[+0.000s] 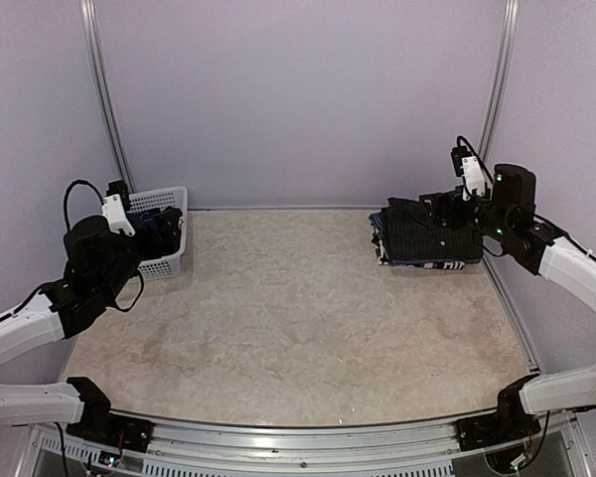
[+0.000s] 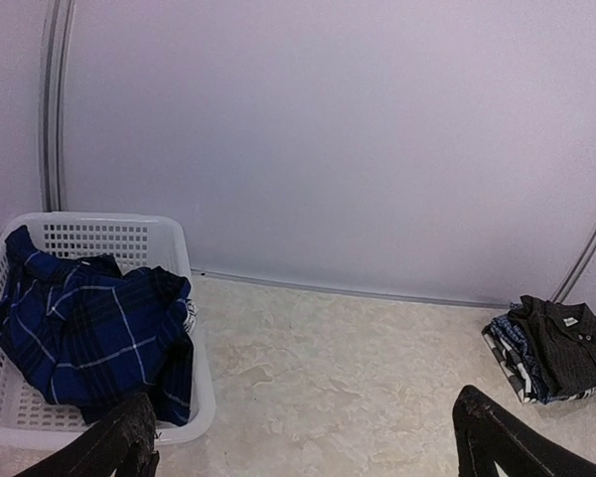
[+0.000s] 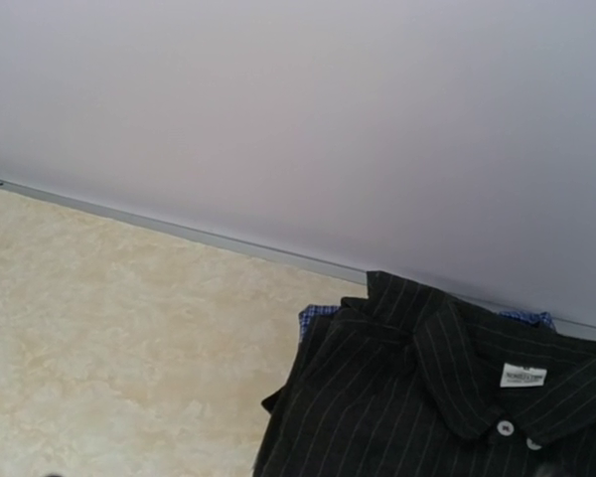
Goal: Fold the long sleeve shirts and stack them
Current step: Reset both arms
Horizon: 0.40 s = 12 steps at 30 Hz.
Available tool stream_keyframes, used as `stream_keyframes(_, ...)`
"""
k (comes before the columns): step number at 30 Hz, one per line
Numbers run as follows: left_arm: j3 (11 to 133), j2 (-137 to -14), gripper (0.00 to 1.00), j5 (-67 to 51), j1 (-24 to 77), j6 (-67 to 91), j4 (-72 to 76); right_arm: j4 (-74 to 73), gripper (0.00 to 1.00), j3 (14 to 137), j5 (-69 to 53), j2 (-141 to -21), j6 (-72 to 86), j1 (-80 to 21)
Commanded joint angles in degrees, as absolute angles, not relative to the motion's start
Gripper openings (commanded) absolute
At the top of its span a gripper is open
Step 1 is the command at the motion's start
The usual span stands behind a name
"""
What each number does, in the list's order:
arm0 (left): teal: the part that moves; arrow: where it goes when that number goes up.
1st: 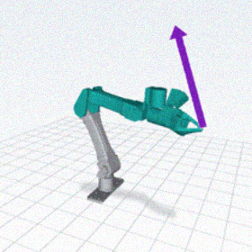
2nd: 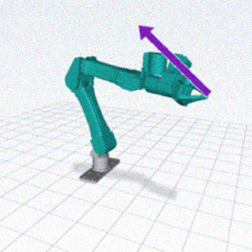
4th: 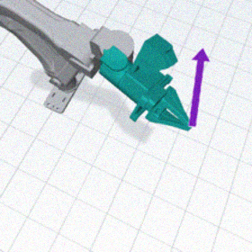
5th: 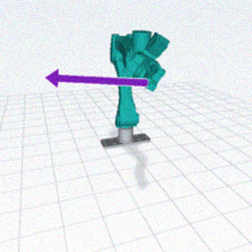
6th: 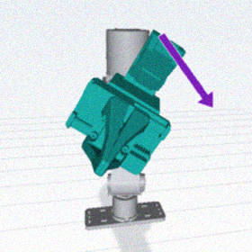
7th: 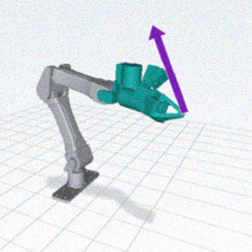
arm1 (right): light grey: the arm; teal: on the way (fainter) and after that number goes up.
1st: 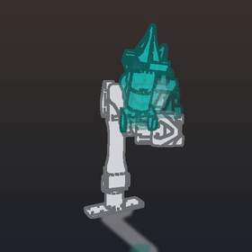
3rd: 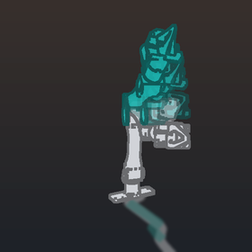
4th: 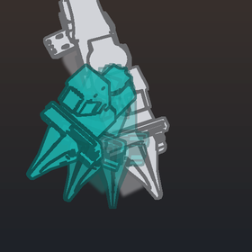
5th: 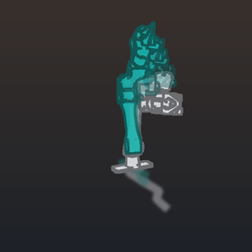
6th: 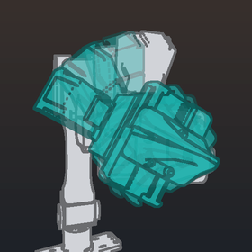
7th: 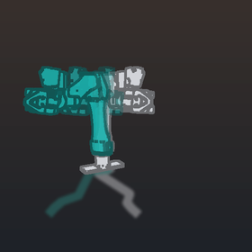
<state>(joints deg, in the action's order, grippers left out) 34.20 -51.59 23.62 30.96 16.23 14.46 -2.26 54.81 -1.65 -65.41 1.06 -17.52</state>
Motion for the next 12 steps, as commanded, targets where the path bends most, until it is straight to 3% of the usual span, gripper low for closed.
stream_keyframes(1,36.3,-51.33,0.99,25.03,31.2,15.94,13.43,-0.87,1.0,54.04,-0.8,-64.34,0.61,-18.0)
stream_keyframes(12,36.39,-52.08,0.99,25.02,31.2,15.83,13.12,-0.99,0.99,54.12,-1.14,-64.77,0.61,-18.08)
